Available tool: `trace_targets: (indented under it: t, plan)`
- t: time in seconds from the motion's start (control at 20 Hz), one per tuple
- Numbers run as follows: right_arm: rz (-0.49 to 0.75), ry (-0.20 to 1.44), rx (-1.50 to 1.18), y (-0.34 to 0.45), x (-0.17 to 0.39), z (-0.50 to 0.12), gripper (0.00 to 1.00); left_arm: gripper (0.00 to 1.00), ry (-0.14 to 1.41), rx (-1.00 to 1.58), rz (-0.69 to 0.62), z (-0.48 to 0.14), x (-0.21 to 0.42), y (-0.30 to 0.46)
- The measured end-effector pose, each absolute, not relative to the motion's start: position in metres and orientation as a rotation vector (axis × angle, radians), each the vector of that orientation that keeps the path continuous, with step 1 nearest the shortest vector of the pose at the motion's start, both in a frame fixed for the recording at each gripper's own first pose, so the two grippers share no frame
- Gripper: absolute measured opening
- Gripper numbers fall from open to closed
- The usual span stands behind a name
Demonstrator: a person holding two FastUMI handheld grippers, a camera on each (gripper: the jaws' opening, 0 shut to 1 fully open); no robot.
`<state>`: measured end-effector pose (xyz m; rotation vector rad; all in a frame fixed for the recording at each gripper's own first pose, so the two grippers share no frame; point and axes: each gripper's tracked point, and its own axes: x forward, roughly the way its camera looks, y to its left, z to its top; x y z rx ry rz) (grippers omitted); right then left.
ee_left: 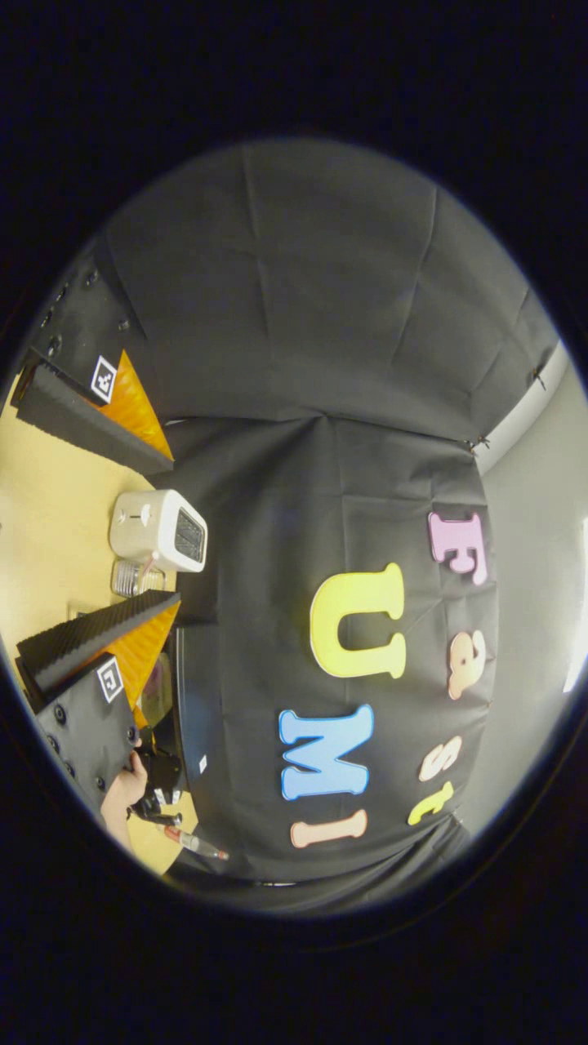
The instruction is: Open the electric oven with the left hand, put the food in, and close the electric oven.
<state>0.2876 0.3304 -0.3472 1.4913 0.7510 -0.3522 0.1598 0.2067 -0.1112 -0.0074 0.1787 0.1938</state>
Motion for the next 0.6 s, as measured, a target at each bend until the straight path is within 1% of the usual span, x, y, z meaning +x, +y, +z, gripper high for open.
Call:
trace_targets:
  t: [0.05, 0.1, 0.25, 0.3, 0.4, 0.45, 0.5, 0.55, 0.6]
  plan:
    - [-0.359, 0.74, 1.492, 0.329, 0.29, -0.347, 0.04, 1.0, 0.178, -0.008, 0.194, -0.111, 0.161, 0.207]
    - [-0.365, 0.731, 1.494, 0.328, 0.291, -0.348, 0.04, 0.97, 0.177, -0.006, 0.194, -0.11, 0.161, 0.207]
    - [-0.358, 0.717, 1.497, 0.33, 0.292, -0.346, 0.04, 0.97, 0.175, -0.001, 0.194, -0.11, 0.16, 0.206]
    - [-0.35, 0.727, 1.503, 0.335, 0.294, -0.347, 0.08, 0.97, 0.173, -0.001, 0.194, -0.109, 0.159, 0.205]
    - [-0.296, 0.728, 1.532, 0.343, 0.291, -0.339, 0.12, 0.97, 0.166, -0.006, 0.189, -0.106, 0.159, 0.201]
    - [-0.274, 0.737, 1.529, 0.344, 0.288, -0.336, 0.19, 0.97, 0.165, -0.007, 0.187, -0.107, 0.159, 0.198]
    - [-0.252, 0.734, 1.519, 0.344, 0.285, -0.332, 0.32, 0.97, 0.163, -0.008, 0.183, -0.106, 0.159, 0.195]
    - [-0.229, 0.729, 1.511, 0.346, 0.283, -0.327, 0.34, 0.97, 0.16, -0.009, 0.178, -0.104, 0.158, 0.192]
    - [-0.211, 0.741, 1.497, 0.346, 0.278, -0.324, 0.74, 0.97, 0.155, -0.007, 0.175, -0.102, 0.156, 0.189]
